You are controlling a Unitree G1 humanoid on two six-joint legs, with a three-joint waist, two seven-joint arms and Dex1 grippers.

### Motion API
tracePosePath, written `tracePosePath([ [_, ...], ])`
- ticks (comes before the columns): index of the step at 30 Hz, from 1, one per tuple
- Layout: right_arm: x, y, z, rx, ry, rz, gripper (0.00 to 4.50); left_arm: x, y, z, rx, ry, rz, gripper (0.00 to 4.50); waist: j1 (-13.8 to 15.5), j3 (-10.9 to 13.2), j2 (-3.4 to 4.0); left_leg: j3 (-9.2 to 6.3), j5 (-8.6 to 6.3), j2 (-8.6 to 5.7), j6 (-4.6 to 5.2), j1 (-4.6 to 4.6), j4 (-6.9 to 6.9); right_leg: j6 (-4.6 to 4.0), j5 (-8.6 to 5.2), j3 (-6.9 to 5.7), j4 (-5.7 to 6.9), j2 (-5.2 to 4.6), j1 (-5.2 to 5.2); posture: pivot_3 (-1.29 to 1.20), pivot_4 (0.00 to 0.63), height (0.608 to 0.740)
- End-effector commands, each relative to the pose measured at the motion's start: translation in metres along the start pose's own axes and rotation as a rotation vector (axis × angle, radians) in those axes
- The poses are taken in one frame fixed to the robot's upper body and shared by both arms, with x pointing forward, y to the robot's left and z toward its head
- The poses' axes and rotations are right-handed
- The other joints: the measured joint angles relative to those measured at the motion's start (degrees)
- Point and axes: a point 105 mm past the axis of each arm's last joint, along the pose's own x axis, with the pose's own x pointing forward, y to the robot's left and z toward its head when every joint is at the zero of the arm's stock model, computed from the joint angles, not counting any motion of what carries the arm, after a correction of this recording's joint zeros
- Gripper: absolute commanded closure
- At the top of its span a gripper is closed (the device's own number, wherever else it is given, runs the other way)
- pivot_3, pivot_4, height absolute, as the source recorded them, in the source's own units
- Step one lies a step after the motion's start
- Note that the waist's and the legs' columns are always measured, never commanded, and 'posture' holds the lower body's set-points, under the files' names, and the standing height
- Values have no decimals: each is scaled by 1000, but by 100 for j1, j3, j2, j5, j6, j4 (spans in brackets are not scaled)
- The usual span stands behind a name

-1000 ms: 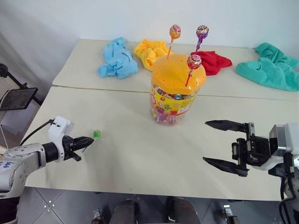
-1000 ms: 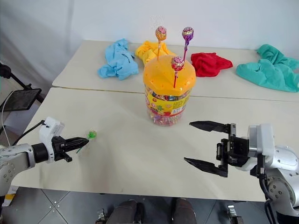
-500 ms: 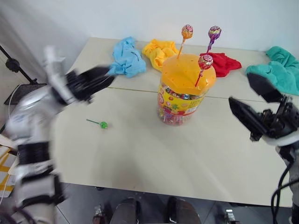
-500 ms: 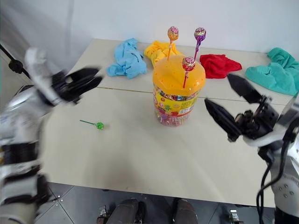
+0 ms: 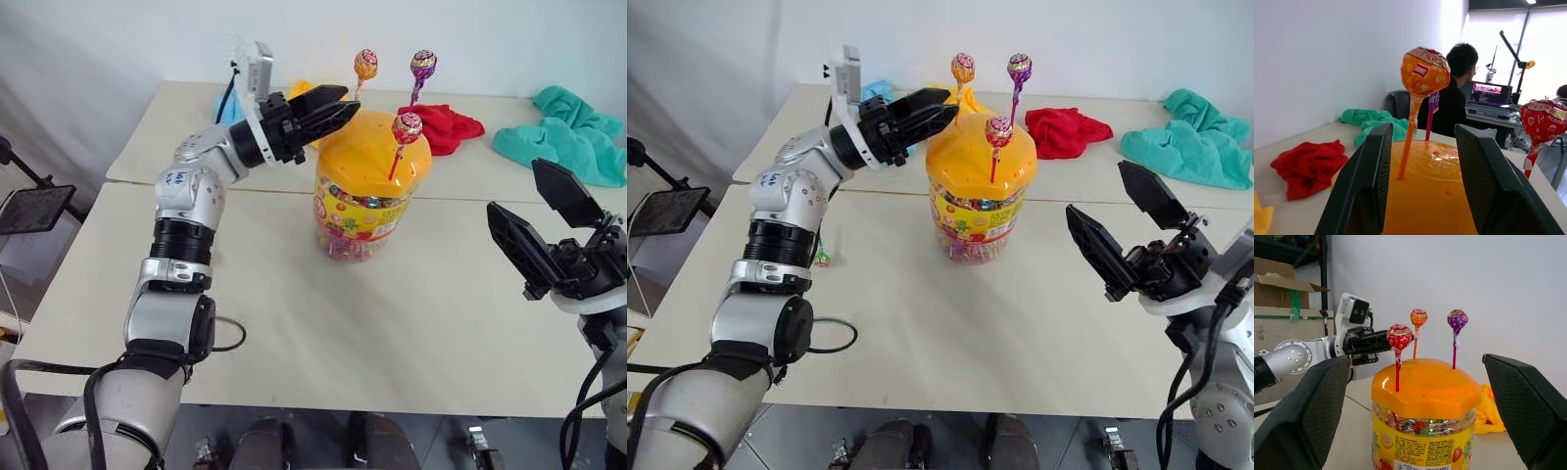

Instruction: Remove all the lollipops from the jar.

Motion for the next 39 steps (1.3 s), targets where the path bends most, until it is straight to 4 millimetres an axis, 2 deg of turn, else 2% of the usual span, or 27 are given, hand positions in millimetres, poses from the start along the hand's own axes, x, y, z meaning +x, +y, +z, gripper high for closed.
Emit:
tracePosePath([
  [1, -2, 5, 12, -50, -43, 0, 0, 11, 2, 13, 58, -3, 3, 2756, 8, 0, 0, 0, 0, -1, 0, 0, 0, 0, 0, 0, -1, 0, 0, 0, 150, 740],
  [3, -4, 5, 12, -51, -43, -4, 0, 13, 1, 14, 50, -12, -6, 3201, 5, 0, 0, 0, 0, -1, 1, 0, 0, 0, 0, 1, -1, 0, 0, 0, 150, 740],
  [7, -7, 5, 11, -53, -41, -11, 0, 14, 0, 15, 44, -25, -25, 4394, 1, 0, 0, -8, 0, 0, 1, 0, 0, 0, 0, 2, -1, 0, 0, 0, 150, 740],
  [11, -7, 5, 11, -50, -44, -7, 0, 15, 3, 20, 0, -79, 3, 4454, 19, 1, -1, -21, -1, -1, 1, 0, 2, 0, 0, 2, -1, 0, 0, 0, 150, 740],
  [14, -2, 6, 15, -32, -94, 0, 0, 9, 8, 32, -87, -215, 29, 4454, 13, 1, -2, -36, -1, 0, 3, -2, 5, 0, 0, 2, -1, -1, 0, 0, 150, 740],
  [17, 10, 14, 18, -3, -108, 102, 0, -19, 21, 53, -132, -364, 107, 4454, -37, 3, 0, -37, -2, 4, 3, 0, 8, 0, 0, 7, 1, -1, -2, 0, 150, 740],
  [19, 13, 26, 11, -3, -51, 226, 0, -45, 31, 51, -106, -331, 219, 4454, -71, 2, 0, -37, -1, 8, 3, 6, 6, 0, 0, 9, 7, 1, -2, 0, 150, 740],
  [22, 10, 37, -2, -17, 40, 373, 0, -77, 33, 35, -27, -193, 342, 4454, -126, 2, 0, -28, -1, 7, 1, 28, -15, 0, 0, 23, 15, 1, -1, 0, 150, 740],
  [25, 3, 41, -17, -26, 127, 521, 0, -129, 27, -11, 23, 183, 488, 4454, -158, 2, 0, -20, -2, 5, 2, 31, -16, 0, 0, 31, 10, 1, -1, 0, 150, 740],
  [28, 1, 39, -21, 14, 133, 571, 0, -167, 3, -37, -34, 386, 545, 4454, -135, 7, -8, -21, -2, 18, 2, 32, -19, 0, 0, 45, 9, 2, -1, 0, 150, 740],
  [30, -5, 41, -29, 47, 181, 626, 0, -192, -23, -57, -27, 577, 550, 4454, -87, 13, -18, -31, -2, 27, 2, 24, -15, 0, 0, 58, 10, 0, -3, 0, 150, 740],
  [32, -11, 43, -37, 83, 240, 676, 0, -206, -43, -69, -56, 685, 562, 4454, -49, 14, -19, -40, -4, 24, 2, 24, -14, 0, 0, 66, 7, -3, -2, 0, 150, 740],
  [34, -15, 43, -43, 108, 290, 698, 0, -212, -57, -76, -104, 718, 589, 4454, 21, 14, -18, -46, -7, 17, 5, 26, -14, 0, 0, 74, 10, -11, 1, 0, 150, 740],
  [38, -17, 42, -50, 116, 347, 706, 0, -222, -70, -88, -144, 768, 659, 4454, 22, 14, -17, -67, -5, 15, 4, 23, -8, -1, 0, 83, 3, -18, 16, 0, 150, 740],
  [39, -16, 41, -52, 115, 352, 692, 0, -227, -75, -96, -163, 804, 669, 4454, 16, 14, -17, -68, -4, 15, 1, 23, -8, -1, 0, 82, 3, -18, 16, 0, 150, 740],
])
